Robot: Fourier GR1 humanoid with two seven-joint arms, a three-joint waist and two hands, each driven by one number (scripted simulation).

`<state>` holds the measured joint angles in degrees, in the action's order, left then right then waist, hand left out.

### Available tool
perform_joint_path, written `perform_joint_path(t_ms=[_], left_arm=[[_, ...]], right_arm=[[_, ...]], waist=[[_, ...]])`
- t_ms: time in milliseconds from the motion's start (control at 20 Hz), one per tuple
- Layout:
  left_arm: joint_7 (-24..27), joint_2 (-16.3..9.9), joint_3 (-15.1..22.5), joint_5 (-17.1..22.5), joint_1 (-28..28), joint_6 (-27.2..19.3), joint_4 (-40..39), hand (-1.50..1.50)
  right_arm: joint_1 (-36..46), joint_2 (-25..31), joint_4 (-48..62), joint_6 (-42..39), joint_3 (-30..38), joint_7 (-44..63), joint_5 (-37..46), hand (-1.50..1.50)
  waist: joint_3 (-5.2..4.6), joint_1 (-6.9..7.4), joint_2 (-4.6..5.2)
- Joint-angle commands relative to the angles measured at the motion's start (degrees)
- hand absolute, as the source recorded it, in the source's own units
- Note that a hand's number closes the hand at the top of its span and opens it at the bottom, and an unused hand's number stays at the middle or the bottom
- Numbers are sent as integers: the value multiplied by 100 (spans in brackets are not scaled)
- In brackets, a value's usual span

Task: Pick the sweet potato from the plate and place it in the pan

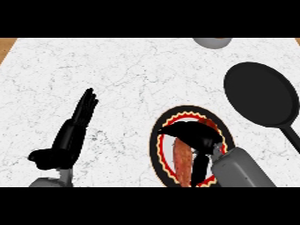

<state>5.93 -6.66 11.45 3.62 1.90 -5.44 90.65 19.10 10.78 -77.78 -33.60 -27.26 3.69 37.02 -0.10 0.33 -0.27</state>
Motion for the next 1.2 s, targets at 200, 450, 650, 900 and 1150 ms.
perform_joint_path(t_ms=[200,450,650,900,1150], left_arm=[[89,118,-276,81,292,152,-520,0],[-263,-3,-183,-26,-3,191,183,0],[-13,200,-44,-233,-215,105,166,0],[-116,183,-141,-180,-97,31,163,0],[-285,182,-189,-113,-24,63,121,0]], right_arm=[[89,-53,730,487,-484,-830,913,150],[-220,-15,561,835,-441,-1142,1159,150],[131,-28,355,855,65,-1217,1258,150],[-340,-635,-58,1860,454,804,1738,150],[-632,-1020,-857,2665,495,2239,2529,150]], waist=[[10,-16,37],[11,-12,25],[10,-12,24],[6,-122,-17],[6,-161,-24]])
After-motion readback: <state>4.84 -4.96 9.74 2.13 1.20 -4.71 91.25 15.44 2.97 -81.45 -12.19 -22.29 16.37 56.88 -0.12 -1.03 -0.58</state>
